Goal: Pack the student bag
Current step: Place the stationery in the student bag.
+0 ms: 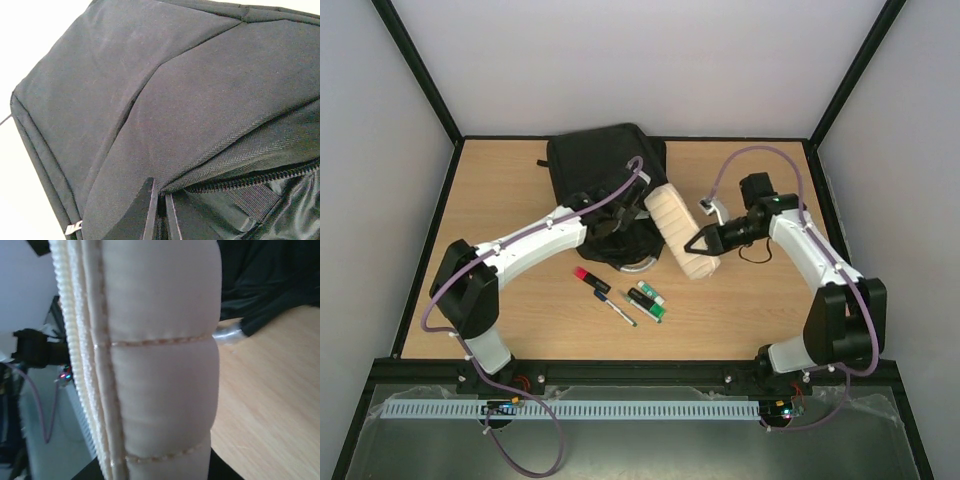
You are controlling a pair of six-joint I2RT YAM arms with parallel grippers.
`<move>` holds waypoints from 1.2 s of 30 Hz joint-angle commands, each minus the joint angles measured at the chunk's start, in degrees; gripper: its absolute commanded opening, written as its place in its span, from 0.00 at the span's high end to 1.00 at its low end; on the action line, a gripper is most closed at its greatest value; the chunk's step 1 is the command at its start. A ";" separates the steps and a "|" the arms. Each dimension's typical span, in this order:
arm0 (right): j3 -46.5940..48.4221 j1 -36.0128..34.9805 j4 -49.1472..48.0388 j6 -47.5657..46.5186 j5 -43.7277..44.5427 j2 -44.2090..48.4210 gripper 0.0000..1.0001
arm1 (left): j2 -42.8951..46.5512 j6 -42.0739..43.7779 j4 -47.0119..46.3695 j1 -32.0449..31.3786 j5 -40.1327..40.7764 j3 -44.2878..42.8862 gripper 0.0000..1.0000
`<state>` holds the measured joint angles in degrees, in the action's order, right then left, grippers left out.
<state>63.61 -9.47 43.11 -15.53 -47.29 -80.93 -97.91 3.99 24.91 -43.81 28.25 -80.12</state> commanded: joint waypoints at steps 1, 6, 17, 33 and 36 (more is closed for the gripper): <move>0.26 -1.89 5.93 -0.01 -9.83 -3.23 0.99 | 0.44 -3.34 -4.15 1.97 -1.73 0.68 0.98; -3.23 -3.53 4.01 1.08 -12.65 -0.12 0.99 | 0.42 -5.51 -3.88 2.72 -0.89 0.84 0.98; -5.97 -6.37 3.00 7.37 -13.60 -1.68 0.99 | 0.98 -10.64 -3.56 7.38 -5.78 -0.12 0.98; -6.45 -14.98 -22.78 28.62 -9.27 -11.57 0.99 | 10.37 -11.80 -10.67 7.69 -18.60 5.50 0.98; -6.22 -15.05 -29.39 34.37 -8.22 -15.90 0.99 | 12.87 -11.99 -12.25 7.67 -18.91 7.01 0.98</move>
<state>57.47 -23.94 25.08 8.49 -55.61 -92.12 -90.83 -6.35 18.76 -36.03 11.90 -73.97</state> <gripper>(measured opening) 0.195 0.042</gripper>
